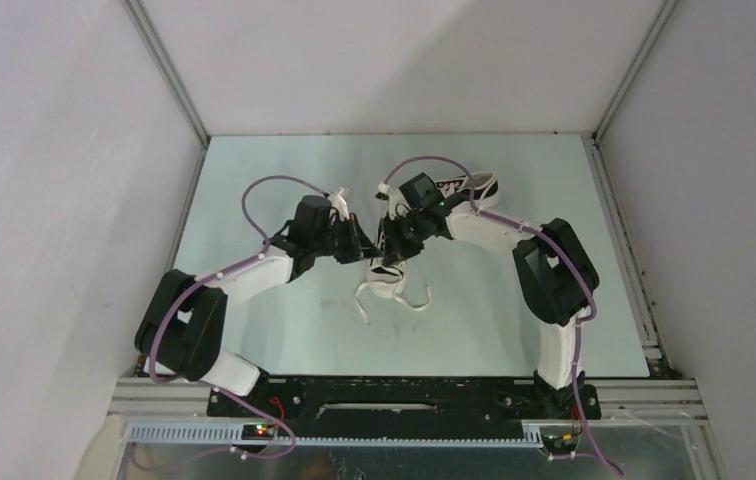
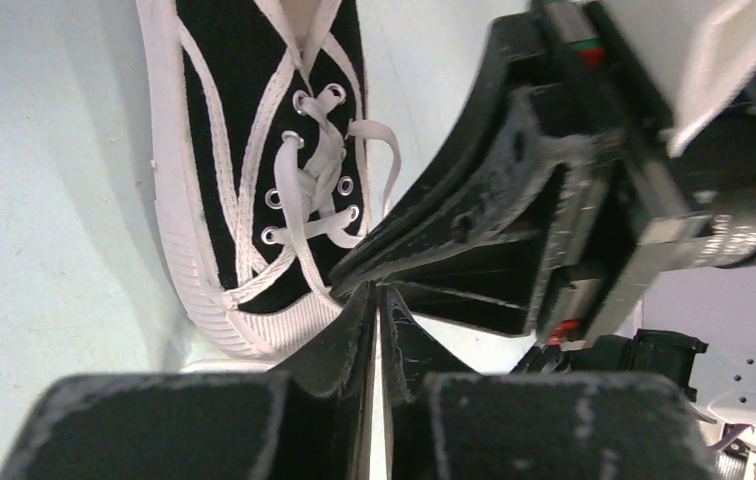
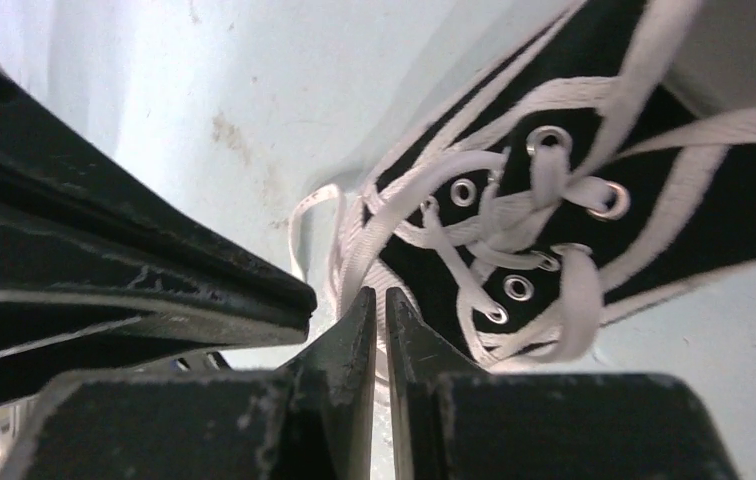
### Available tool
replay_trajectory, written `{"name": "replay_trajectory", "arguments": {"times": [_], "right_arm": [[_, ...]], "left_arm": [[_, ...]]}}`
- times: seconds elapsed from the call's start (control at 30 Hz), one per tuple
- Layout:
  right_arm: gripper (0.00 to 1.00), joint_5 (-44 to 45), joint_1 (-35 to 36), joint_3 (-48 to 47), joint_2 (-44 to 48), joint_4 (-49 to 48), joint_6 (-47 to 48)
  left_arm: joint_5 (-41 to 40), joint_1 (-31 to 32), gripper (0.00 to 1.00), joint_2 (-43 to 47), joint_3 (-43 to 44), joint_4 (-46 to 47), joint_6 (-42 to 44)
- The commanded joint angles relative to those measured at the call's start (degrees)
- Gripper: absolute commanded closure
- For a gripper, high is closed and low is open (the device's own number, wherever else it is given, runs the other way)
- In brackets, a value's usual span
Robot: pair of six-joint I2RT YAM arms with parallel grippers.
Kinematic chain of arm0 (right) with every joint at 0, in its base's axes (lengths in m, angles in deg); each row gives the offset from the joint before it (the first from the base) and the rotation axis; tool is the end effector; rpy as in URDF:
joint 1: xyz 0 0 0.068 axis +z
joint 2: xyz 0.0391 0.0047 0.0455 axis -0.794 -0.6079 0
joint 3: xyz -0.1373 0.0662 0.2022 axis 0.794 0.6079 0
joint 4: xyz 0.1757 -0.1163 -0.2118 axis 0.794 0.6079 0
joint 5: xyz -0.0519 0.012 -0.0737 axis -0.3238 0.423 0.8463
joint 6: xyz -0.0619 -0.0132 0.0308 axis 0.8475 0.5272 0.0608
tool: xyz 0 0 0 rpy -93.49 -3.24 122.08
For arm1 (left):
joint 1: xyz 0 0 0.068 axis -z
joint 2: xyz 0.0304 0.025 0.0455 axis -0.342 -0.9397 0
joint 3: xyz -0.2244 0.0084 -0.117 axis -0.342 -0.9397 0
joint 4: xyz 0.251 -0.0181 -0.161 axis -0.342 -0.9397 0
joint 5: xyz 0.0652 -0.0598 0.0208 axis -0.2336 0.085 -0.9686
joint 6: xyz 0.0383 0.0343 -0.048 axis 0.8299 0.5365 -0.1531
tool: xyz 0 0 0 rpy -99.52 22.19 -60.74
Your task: Tie the shoes
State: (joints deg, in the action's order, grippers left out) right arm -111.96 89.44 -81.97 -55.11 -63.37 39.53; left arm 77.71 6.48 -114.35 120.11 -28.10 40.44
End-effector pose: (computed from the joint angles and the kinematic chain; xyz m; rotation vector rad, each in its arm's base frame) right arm 0.3420 0.2910 0.1366 -0.7008 2.6046 0.9574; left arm 0.3105 -0.1826 0.1453 0.0210 2.3739 -1.0894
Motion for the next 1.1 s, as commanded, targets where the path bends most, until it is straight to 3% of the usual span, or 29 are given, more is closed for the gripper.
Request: {"name": "replay_trajectory", "arguments": {"times": [0.0, 0.03, 0.1, 0.17, 0.4, 0.6, 0.8, 1.07], "right_arm": [[0.90, -8.2, -0.1, -3.8, -2.2, 1.6, 2.6], [0.89, -9.4, -0.2, -3.9, -2.7, 1.6, 2.9], [0.89, -11.2, -0.5, -4.3, -3.5, 1.3, 3.0], [0.89, -12.2, -0.5, -4.6, -4.3, 1.0, 3.0], [0.89, -12.6, -0.7, -6.0, -5.6, 2.5, 4.2], [0.81, -11.4, -0.3, -7.5, -5.8, 5.3, 6.6], [0.77, -12.3, -0.1, -8.3, -6.6, 7.3, 8.5], [0.77, -13.3, -0.1, -8.4, -7.7, 7.4, 8.9]], "left_arm": [[-0.1, -0.3, 0.84, 4.2, -0.4, -1.6, 2.0], [-0.4, -0.3, 0.79, 5.0, -0.8, -2.4, 2.2], [-1.2, -0.3, 0.61, 6.8, -2.2, -2.7, 3.0], [-1.7, -0.3, 0.56, 9.0, -4.2, -4.1, 3.6], [-8.7, -0.3, 0.61, 14.7, -9.9, -10.9, 7.6], [-9.6, -0.3, 0.64, 12.7, -11.9, -9.4, 6.4], [-5.1, -0.1, 0.72, 8.6, -11.4, -6.1, 5.9], [1.3, 1.7, 0.72, 4.8, -11.1, 2.2, 1.5]]}}
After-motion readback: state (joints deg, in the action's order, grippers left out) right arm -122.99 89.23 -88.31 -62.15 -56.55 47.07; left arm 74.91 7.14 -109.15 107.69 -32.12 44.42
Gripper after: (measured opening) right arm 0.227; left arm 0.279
